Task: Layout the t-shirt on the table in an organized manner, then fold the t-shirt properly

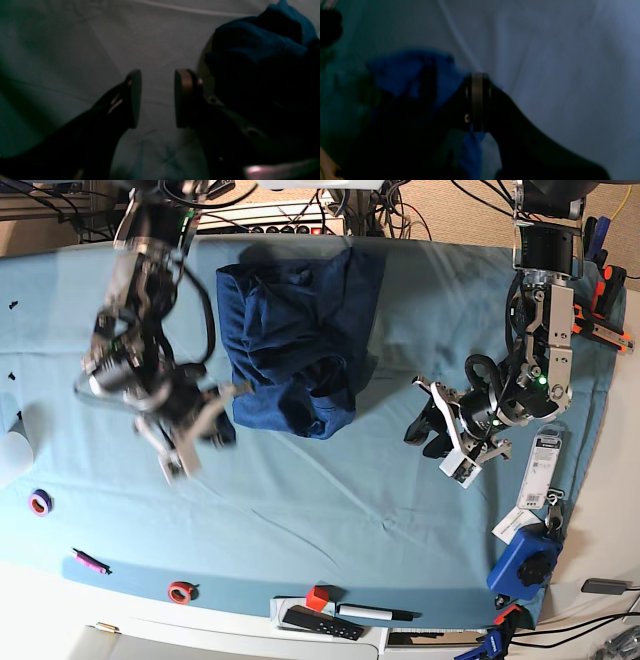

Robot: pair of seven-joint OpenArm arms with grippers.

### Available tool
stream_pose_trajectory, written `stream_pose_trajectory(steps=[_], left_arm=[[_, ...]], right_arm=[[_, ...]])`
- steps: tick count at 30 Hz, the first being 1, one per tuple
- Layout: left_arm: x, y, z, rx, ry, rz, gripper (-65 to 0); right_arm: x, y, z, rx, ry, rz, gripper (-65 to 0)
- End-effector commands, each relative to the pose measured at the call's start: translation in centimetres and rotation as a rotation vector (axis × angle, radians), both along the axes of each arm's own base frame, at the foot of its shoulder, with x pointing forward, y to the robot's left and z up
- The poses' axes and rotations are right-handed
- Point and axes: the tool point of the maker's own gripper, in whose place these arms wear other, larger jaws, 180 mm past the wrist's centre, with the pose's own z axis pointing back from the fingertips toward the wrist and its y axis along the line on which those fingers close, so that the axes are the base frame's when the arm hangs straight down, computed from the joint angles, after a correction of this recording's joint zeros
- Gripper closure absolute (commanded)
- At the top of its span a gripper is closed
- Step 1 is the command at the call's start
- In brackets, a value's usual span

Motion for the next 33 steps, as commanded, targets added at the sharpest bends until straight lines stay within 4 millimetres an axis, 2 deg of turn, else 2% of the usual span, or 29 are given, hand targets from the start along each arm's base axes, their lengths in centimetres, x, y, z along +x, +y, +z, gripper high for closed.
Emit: stream_pose_trajectory(steps=[1, 7, 11, 17, 29, 33], left_arm=[[0.9, -0.2, 2.0, -0.032, -0.064, -0.001, -23.0], [1.0, -0.2, 2.0, -0.035, -0.066, 0.002, -23.0], [1.0, -0.2, 2.0, -0.035, -0.066, 0.002, -23.0], [1.0, -0.2, 2.0, -0.035, -0.067, 0.002, -23.0], [1.0, -0.2, 2.1, -0.037, -0.069, 0.002, -23.0], [1.0, -0.2, 2.1, -0.037, -0.069, 0.002, -23.0]], right_arm=[[-0.1, 0.1, 0.5, 0.027, -0.025, -0.005, 0.0], [-4.8, 0.5, -3.9, 0.023, 0.121, 0.001, 0.0], [-6.0, 0.6, -4.8, 0.034, 0.141, -0.004, 0.0], [-6.3, 1.1, -4.7, 0.063, 0.149, 0.014, 0.0], [-8.2, 4.6, -3.6, 0.204, 0.182, 0.197, 0.0], [-8.6, 6.7, -2.0, 0.308, 0.139, 0.284, 0.0]])
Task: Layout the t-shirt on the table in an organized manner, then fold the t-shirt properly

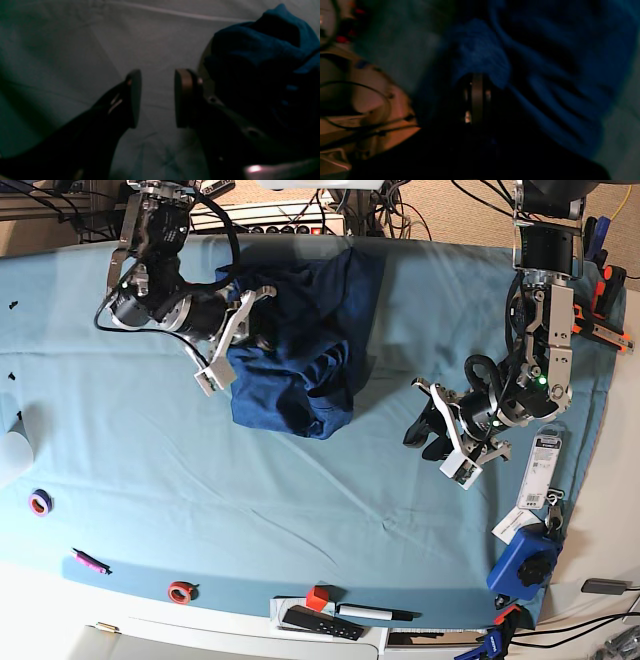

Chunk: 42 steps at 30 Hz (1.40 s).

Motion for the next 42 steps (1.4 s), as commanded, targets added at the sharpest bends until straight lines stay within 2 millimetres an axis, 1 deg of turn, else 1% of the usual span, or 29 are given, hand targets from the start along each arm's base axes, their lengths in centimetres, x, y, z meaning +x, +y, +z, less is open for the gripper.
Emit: stream_pose_trajectory(steps=[1, 3, 5, 8, 10, 12, 14, 17, 20, 23, 26, 28, 30, 32, 36, 39, 42], left_arm=[[0.9, -0.1, 1.8, -0.027, -0.057, 0.0, -23.0], [0.9, -0.1, 1.8, -0.027, -0.057, 0.0, -23.0], [0.9, -0.1, 1.8, -0.027, -0.057, 0.0, -23.0], [0.9, -0.1, 1.8, -0.026, -0.057, 0.0, -23.0], [0.9, -0.1, 1.8, -0.026, -0.057, 0.0, -23.0], [0.9, -0.1, 1.8, -0.026, -0.056, 0.0, -23.0], [0.9, -0.1, 1.8, -0.025, -0.056, 0.0, -23.0], [0.9, -0.1, 1.8, -0.026, -0.056, 0.0, -23.0], [0.9, -0.1, 1.8, -0.026, -0.056, 0.0, -23.0], [0.9, -0.1, 1.8, -0.026, -0.056, 0.0, -23.0], [0.9, -0.1, 1.8, -0.026, -0.056, 0.0, -23.0], [0.9, -0.1, 1.8, -0.027, -0.057, 0.0, -23.0], [0.9, -0.2, 1.8, -0.03, -0.057, 0.0, -23.0], [0.9, -0.2, 1.8, -0.03, -0.057, -0.001, -23.0], [0.9, -0.2, 1.8, -0.029, -0.056, -0.001, -23.0], [0.9, -0.2, 1.8, -0.029, -0.056, -0.001, -23.0], [0.9, -0.2, 1.8, -0.029, -0.056, 0.0, -23.0]], right_arm=[[0.3, 0.9, 1.3, 0.04, -0.046, 0.028, 0.0], [-0.3, 2.5, 1.6, 0.07, -0.052, 0.086, 0.0], [-1.3, 4.8, 2.1, 0.114, -0.057, 0.168, 0.0], [-3.4, 8.4, 2.8, 0.183, -0.053, 0.306, 0.0], [-4.9, 10.4, 3.0, 0.208, -0.05, 0.391, 0.0], [-6.0, 11.7, 3.2, 0.217, -0.047, 0.448, 0.0], [-6.2, 12.2, 3.3, 0.219, -0.052, 0.474, 0.0], [-5.1, 12.0, 3.8, 0.208, -0.082, 0.466, 0.0], [-3.1, 10.9, 4.2, 0.176, -0.124, 0.423, 0.0], [-0.2, 8.4, 4.0, 0.087, -0.171, 0.337, 0.0], [3.0, 4.7, 3.6, -0.02, -0.199, 0.188, 0.0], [5.4, 2.6, 4.3, -0.027, -0.243, 0.036, 0.0], [6.9, 1.5, 4.7, -0.023, -0.268, -0.081, 0.0], [7.5, 1.4, 4.7, -0.033, -0.279, -0.131, 0.0], [7.9, 2.9, 4.3, -0.066, -0.288, -0.148, 0.0], [8.2, 3.9, 3.8, -0.13, -0.298, -0.152, 0.0], [8.6, 4.2, 3.2, -0.217, -0.302, -0.186, 0.0]])
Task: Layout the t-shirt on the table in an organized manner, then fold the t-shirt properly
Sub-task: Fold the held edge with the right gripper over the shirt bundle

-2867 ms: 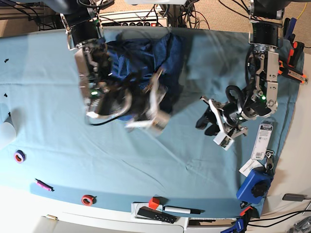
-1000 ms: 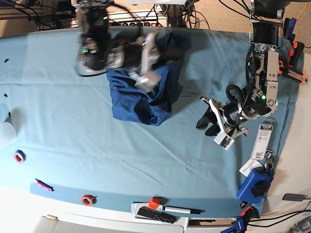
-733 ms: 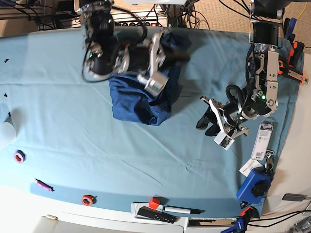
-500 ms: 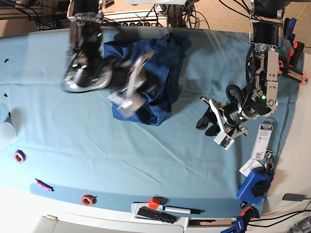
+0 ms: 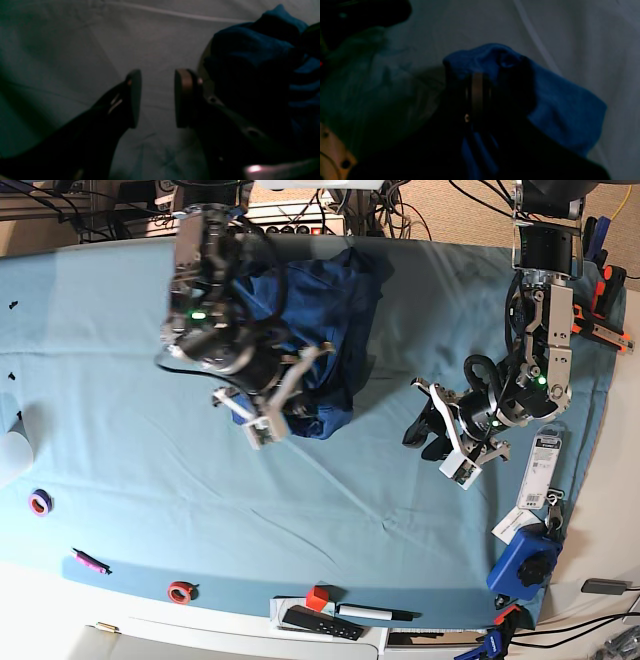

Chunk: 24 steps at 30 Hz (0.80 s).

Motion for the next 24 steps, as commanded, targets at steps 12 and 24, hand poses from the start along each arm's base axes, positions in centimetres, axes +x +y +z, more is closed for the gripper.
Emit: stream_pose_trajectory(steps=[12, 24], left_arm=[[0.9, -0.1, 1.8, -0.027, -0.056, 0.0, -23.0], [0.9, -0.1, 1.8, -0.027, -0.055, 0.001, -23.0]], right_arm=[[2.3, -1.6, 1.0, -0.089, -0.101, -0.172, 0.0], [1.3, 0.0, -3.8, -0.066, 0.047, -0.105, 0.0]])
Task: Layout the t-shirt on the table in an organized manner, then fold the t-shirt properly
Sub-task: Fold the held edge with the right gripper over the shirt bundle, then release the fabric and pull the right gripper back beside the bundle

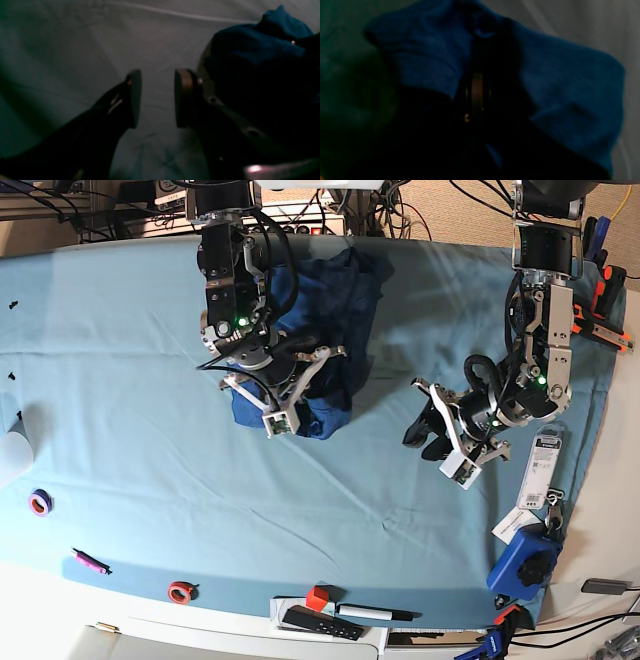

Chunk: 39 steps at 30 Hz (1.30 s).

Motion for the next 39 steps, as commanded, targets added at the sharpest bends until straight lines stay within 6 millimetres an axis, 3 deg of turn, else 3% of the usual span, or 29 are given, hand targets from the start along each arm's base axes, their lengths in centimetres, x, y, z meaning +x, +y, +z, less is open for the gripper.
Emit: stream_pose_trajectory(steps=[1, 10, 19, 23, 29, 33, 38, 39], left_arm=[[0.9, -0.1, 1.8, -0.026, -0.055, 0.001, -23.0], [0.9, 0.0, 1.8, -0.027, -0.054, 0.008, -23.0], [0.9, 0.0, 1.7, -0.026, -0.053, 0.008, -23.0], [0.9, 0.0, 1.7, -0.026, -0.053, 0.007, -23.0], [0.9, 0.0, 1.7, -0.026, -0.053, 0.007, -23.0], [0.9, 0.1, 1.7, -0.018, -0.053, 0.009, -23.0], [1.0, 0.5, 1.3, 0.019, -0.056, 0.015, -23.0], [1.0, 0.5, 1.3, 0.023, -0.056, 0.015, -23.0]], right_arm=[[1.3, 0.6, 1.9, 0.03, -0.067, 0.012, 0.0], [3.3, 1.6, 4.4, 0.083, -0.154, 0.045, 0.0], [2.4, 4.1, 5.3, 0.223, -0.136, 0.123, 0.0], [2.0, 5.9, 6.9, 0.369, -0.152, 0.161, 0.0], [0.5, 8.9, 10.1, 0.492, -0.252, 0.381, 0.0], [2.8, 7.2, 10.3, 0.346, -0.307, 0.366, 0.0], [6.0, 1.3, 10.0, 0.202, -0.266, 0.22, 0.0], [6.4, 0.1, 10.2, 0.201, -0.256, 0.187, -7.2]])
